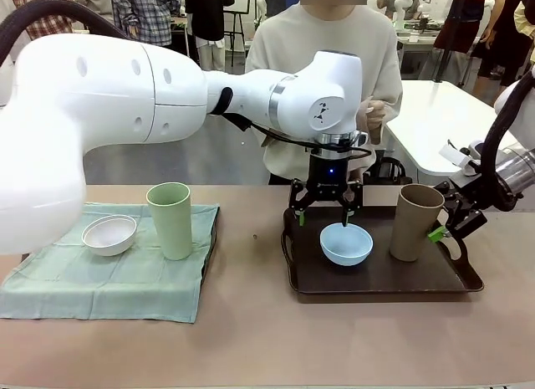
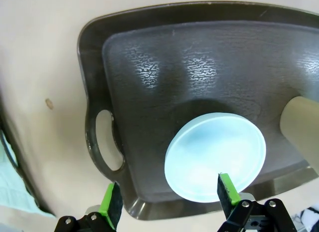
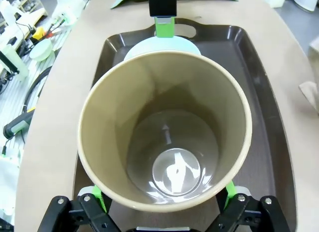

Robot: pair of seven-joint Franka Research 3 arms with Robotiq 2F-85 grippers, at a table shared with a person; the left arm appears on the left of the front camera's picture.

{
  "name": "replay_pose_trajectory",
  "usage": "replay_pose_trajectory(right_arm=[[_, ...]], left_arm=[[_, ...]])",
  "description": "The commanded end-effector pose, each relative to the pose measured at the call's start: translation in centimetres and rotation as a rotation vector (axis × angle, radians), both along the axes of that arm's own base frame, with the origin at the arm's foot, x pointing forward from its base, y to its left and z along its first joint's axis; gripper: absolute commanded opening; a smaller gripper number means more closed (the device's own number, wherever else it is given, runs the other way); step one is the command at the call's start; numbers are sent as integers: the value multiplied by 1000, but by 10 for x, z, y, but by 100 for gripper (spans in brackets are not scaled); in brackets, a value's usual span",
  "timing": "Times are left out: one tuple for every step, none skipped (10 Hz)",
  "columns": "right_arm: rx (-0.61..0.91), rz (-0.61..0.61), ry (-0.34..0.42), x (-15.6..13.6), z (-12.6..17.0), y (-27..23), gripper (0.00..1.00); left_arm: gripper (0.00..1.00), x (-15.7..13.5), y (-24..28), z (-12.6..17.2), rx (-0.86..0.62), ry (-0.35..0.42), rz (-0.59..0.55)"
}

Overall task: Set up a tray with a mat and arrange the tableware.
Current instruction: Pick up the Picnic Bowl and Reusable plastic cup from the Handle tray in front of the human's position and hold them in the air.

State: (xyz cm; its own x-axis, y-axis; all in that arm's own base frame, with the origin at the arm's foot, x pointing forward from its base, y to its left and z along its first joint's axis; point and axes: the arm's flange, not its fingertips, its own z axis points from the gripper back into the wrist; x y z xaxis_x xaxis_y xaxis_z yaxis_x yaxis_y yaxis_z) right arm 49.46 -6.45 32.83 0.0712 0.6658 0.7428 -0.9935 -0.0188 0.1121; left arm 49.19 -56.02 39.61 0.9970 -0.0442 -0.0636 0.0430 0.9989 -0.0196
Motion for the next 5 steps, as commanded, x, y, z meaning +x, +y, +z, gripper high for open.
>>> replay_pose_trajectory(right_arm=[[33,16,-21,-5,-2,7,100],[12,3,16,-6,1,4,100],[3,6,3,-1,-1,2,100],[3,6,3,-1,-1,2,100],[5,7,6,-1,-1,2,100]], left_arm=[[100,0,1,4,14,-5,36],[100,-1,8,9,-1,-3,24],[100,0,0,0,0,0,1],[100,0,0,0,0,0,1],[100,1,1,1,-1,-1,2]])
